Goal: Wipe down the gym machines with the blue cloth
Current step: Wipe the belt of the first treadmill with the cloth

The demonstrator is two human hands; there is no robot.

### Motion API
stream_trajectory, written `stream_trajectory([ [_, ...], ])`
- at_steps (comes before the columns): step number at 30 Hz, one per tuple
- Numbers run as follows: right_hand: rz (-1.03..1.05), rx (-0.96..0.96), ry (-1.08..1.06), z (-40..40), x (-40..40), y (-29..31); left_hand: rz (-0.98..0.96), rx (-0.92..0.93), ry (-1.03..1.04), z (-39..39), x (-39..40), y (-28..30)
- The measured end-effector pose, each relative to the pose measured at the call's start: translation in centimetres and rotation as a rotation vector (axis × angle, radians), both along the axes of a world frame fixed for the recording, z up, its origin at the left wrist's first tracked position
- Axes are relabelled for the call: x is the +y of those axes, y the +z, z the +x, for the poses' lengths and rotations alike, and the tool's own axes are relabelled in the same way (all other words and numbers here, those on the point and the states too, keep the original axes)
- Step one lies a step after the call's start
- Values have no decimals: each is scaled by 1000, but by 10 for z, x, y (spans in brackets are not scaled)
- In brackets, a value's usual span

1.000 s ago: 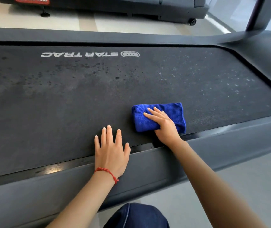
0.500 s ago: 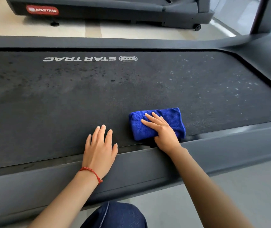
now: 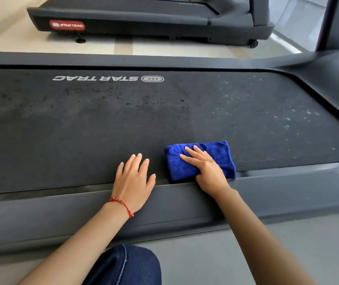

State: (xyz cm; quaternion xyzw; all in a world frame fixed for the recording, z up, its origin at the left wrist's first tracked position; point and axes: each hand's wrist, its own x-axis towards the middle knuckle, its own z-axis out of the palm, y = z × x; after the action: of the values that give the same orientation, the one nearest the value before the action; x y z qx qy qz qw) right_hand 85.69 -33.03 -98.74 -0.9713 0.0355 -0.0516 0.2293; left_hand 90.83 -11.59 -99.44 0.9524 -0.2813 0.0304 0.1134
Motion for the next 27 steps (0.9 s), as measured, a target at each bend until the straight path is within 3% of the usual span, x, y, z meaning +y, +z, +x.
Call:
stream_trajectory([
  [3,16,13,10,-6,-6,1,-4,-49,55,-6,-15,2],
  [9,53,12,37,-4,-9,1,30,59,134,-15,-48,12],
  [27,41,-94,49,39,-32,-11,32,117,130,-5,-59,-8],
])
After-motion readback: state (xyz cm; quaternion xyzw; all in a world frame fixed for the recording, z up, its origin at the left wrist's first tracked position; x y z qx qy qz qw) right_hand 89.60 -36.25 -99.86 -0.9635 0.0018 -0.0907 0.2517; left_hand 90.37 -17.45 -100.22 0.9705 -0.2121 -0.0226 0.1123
